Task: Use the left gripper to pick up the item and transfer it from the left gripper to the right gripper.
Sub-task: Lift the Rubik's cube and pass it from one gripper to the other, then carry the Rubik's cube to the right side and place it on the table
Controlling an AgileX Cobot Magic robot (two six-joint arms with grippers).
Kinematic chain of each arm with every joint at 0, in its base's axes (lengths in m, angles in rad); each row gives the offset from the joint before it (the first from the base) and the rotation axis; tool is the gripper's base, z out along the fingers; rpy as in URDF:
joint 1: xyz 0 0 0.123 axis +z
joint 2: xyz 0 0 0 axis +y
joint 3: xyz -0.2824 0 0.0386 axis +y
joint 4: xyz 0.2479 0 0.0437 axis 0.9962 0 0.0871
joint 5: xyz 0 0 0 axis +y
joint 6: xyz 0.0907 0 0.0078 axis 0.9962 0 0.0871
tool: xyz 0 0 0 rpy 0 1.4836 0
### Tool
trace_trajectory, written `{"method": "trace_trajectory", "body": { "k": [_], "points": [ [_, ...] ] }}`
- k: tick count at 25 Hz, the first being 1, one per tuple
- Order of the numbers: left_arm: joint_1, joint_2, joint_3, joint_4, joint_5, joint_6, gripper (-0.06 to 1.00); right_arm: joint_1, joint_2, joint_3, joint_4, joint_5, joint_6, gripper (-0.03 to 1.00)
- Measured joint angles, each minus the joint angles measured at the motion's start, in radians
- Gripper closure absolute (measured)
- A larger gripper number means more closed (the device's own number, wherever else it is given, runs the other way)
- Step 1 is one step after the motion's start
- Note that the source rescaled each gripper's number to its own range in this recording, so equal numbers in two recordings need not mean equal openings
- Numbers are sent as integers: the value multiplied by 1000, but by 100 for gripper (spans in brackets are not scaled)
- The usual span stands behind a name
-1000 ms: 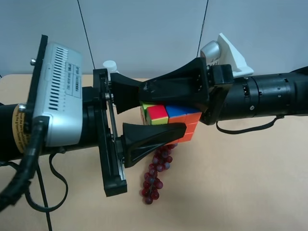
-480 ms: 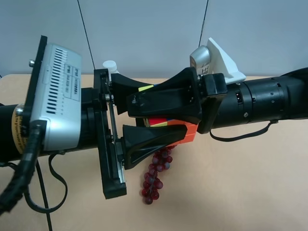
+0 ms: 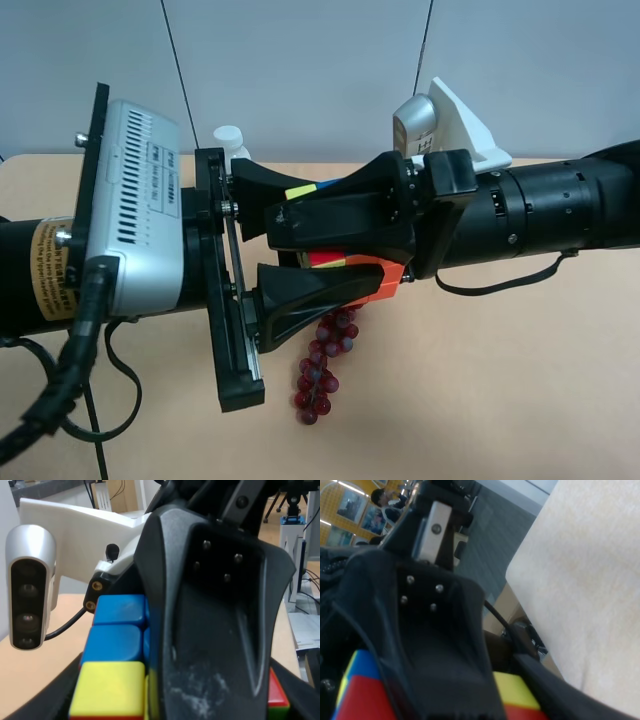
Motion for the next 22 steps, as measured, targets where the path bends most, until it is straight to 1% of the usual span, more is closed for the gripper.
{"method": "trace_trajectory", "body": {
  "k": [2, 3, 4, 5, 7, 8, 9, 10, 12, 22],
  "points": [
    [0, 0, 0, 2, 0, 1, 94, 0, 0, 0, -1, -1, 0, 72],
    [0, 0, 0, 4, -1, 9, 92, 0, 0, 0, -1, -1, 0, 72],
    [0, 0, 0, 4, -12, 20, 82, 0, 0, 0, -6, -9, -1, 82],
    [0, 0, 0, 3, -28, 29, 64, 0, 1, 0, -13, -19, 0, 97],
    [0, -4, -2, 3, -56, 38, 27, 0, 4, 0, -27, -33, 0, 96],
    [0, -5, -2, 3, -62, 39, 13, 0, 4, 0, -28, -33, 0, 96],
    [0, -5, -3, 2, -64, 40, 5, 0, 4, 0, -28, -33, 0, 96],
    [0, -5, -3, 2, -64, 40, 1, 0, 4, 0, -28, -33, 0, 96],
    [0, -5, -3, 2, -68, 40, -3, 0, 4, 0, -28, -33, 0, 96],
    [0, -6, -3, 2, -69, 38, -4, 0, 4, 0, -28, -33, 0, 96]
  ]
}}
